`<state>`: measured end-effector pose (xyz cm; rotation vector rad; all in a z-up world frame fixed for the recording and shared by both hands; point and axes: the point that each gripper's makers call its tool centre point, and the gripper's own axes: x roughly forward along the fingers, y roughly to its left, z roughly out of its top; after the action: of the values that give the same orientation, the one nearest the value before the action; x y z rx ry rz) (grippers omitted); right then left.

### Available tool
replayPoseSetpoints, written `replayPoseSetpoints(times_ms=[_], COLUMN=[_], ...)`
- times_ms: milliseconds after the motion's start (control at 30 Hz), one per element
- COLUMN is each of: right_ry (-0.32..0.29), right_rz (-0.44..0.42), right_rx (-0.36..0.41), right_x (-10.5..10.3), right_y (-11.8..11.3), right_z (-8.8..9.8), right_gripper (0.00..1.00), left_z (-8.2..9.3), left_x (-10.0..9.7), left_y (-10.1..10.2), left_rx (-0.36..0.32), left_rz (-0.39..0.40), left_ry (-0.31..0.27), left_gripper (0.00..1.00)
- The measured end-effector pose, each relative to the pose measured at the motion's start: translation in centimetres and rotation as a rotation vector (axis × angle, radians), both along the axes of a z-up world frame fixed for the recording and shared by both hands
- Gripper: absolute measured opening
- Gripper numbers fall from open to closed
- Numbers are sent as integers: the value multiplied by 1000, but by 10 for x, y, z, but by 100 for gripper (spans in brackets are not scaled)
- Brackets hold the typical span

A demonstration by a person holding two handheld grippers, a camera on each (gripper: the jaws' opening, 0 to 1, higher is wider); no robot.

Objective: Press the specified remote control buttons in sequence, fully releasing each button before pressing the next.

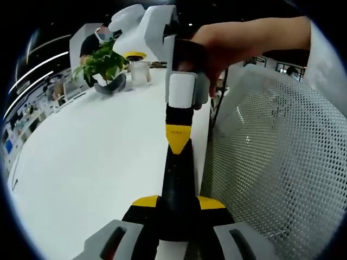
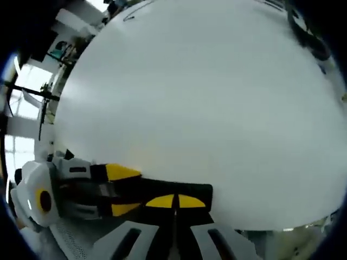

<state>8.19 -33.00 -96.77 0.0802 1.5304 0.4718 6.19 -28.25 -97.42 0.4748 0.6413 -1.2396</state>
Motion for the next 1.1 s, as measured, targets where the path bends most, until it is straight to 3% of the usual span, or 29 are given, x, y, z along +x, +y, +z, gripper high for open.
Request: replayPoseSetpoints(times_ms=[100,500,767,900,1000,1100], right_ry=[35,29,32,80,143,99], right_rz=[-22,-21,-29,-64,4,46], right_rx=[35,4,56,72,26,28], right_x=[-6,-7,-7,-6,-12,-5], right_y=[4,4,2,4,4,16], right_z=[-1,-5,-4,-3,-1,3], right_gripper=[0,0,0,0,0,0], left_z=[0,0,-1,0,0,0], left_x=[-1,-2,-1,-1,-1,-2], left_y=[0,-1,-1,-1,-1,0], left_rx=[1,-2,4,2,1,4], left_rz=[-1,-3,-9,-10,-16,-16], left_ry=[-1,-1,-1,-1,-4,-3], left_gripper=[24,24,24,24,24,24])
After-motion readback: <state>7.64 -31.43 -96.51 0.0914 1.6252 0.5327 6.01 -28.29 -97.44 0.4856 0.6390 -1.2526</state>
